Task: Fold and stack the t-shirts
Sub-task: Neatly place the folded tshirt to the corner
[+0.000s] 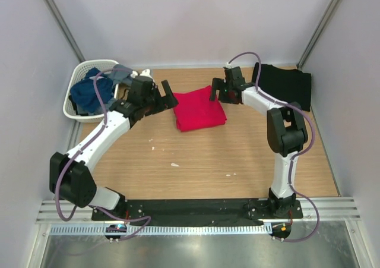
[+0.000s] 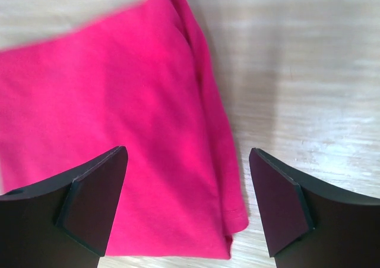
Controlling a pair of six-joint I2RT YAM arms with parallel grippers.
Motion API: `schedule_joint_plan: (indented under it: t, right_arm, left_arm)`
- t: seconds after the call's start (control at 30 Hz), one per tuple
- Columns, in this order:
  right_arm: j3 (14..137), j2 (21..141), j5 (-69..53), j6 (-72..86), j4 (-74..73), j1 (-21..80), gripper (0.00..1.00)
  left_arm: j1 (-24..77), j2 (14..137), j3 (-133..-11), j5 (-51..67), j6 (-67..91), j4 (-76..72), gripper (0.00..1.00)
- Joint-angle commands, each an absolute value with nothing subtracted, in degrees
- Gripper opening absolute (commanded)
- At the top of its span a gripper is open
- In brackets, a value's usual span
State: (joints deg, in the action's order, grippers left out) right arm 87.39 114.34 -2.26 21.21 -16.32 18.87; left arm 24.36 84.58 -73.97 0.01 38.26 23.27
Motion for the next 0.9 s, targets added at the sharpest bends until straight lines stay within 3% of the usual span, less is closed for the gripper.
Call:
schedule_joint_plan:
  t: [0.0, 0.17, 0.57, 0.67, 0.8, 0.87]
  right_arm:
    - [87.6, 116.4, -1.7, 19.1, -17.7, 18.7, 0.9]
    - [89.3, 118.8, -2.4, 18.7, -18.1, 18.7, 0.88]
    - [90.1, 123.8, -4.7, 19.7, -18.6, 18.6, 0.64]
    - [89.3, 124.6, -3.7, 19.6, -18.5, 18.7, 0.48]
    - [88.6, 123.8, -1.1, 19.5, -18.5, 18.1, 0.06]
    - [89.6, 123.0, -1.0, 19.7, -18.5, 16.6, 0.01]
  left_arm:
    - [24.3, 78.4, -66.6, -0.6, 41.7, 26.1, 0.99]
    - [24.2, 67.2, -57.1, -2.2, 44.5, 27.5, 1.0]
    - [24.2, 56.6, -51.4, -5.4, 45.8, 34.5, 1.0]
    - [24.2, 56.3, -50.9, -4.9, 46.0, 34.7, 1.0]
    - [24.1, 55.9, -51.1, -4.8, 45.7, 35.4, 1.0]
    - [24.1, 55.9, -51.2, -5.1, 45.3, 35.8, 1.0]
